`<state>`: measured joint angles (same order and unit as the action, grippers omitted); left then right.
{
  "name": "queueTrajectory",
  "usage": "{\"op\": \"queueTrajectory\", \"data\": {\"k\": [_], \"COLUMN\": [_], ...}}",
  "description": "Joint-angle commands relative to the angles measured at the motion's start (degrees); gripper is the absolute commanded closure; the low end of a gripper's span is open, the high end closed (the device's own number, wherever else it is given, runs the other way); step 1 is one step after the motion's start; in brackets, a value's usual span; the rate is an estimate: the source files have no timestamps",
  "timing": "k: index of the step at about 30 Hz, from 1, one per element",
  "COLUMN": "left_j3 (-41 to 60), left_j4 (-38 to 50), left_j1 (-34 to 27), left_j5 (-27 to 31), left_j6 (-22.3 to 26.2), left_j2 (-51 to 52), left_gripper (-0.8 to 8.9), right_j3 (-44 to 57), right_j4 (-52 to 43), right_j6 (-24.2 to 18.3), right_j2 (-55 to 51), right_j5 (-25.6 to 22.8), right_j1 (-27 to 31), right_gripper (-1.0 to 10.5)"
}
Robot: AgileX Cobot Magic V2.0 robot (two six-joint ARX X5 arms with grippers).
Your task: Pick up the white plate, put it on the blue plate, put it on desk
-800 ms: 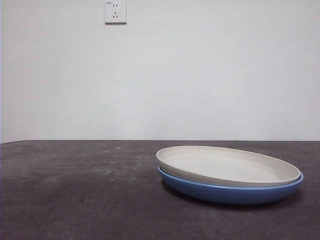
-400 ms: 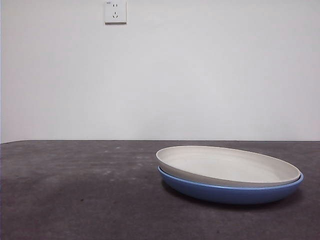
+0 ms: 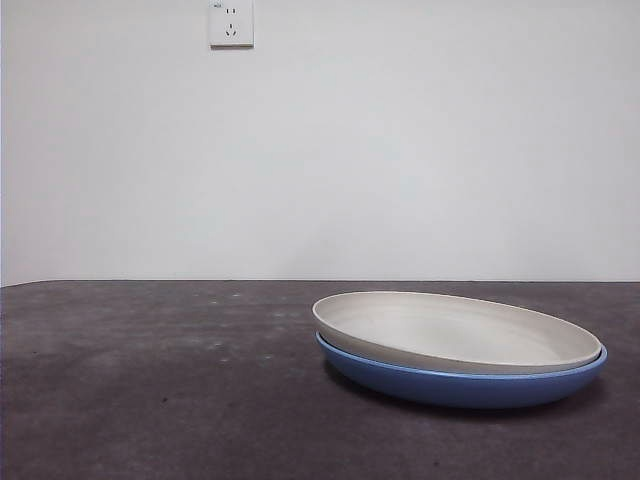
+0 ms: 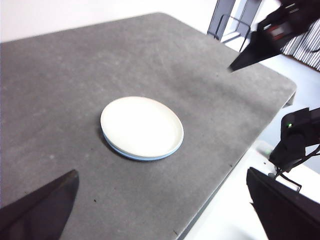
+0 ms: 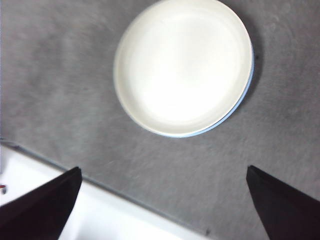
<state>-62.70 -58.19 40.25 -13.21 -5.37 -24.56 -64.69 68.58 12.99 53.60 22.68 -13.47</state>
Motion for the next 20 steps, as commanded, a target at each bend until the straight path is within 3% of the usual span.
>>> {"op": "queueTrajectory", "data": {"k": [1, 9, 20], "left_j3": [-0.59, -0.79, -1.33], "left_j4": [0.5, 0.66, 0.66], "left_j1": [0.26, 0.26, 0.26], "left_j5": [0.11, -3.08, -4.44], "left_j6": [-0.57, -2.1, -2.43], "left_j2": [-0.04, -0.04, -0.04], "left_gripper": [2.16, 2.16, 2.16], "right_j3": [-0.9, -0.9, -0.9], "right_j4": [-3.06, -8.94, -19.58], "right_j6": [-3.61, -9.44, -10.71], "right_j2": [4.92, 19.54, 36.28], "right_j5": [0.42, 6.19, 9.33], "right_j1": [0.57, 5.44, 8.11], "right_gripper": [3.9, 3.9, 3.9]}}
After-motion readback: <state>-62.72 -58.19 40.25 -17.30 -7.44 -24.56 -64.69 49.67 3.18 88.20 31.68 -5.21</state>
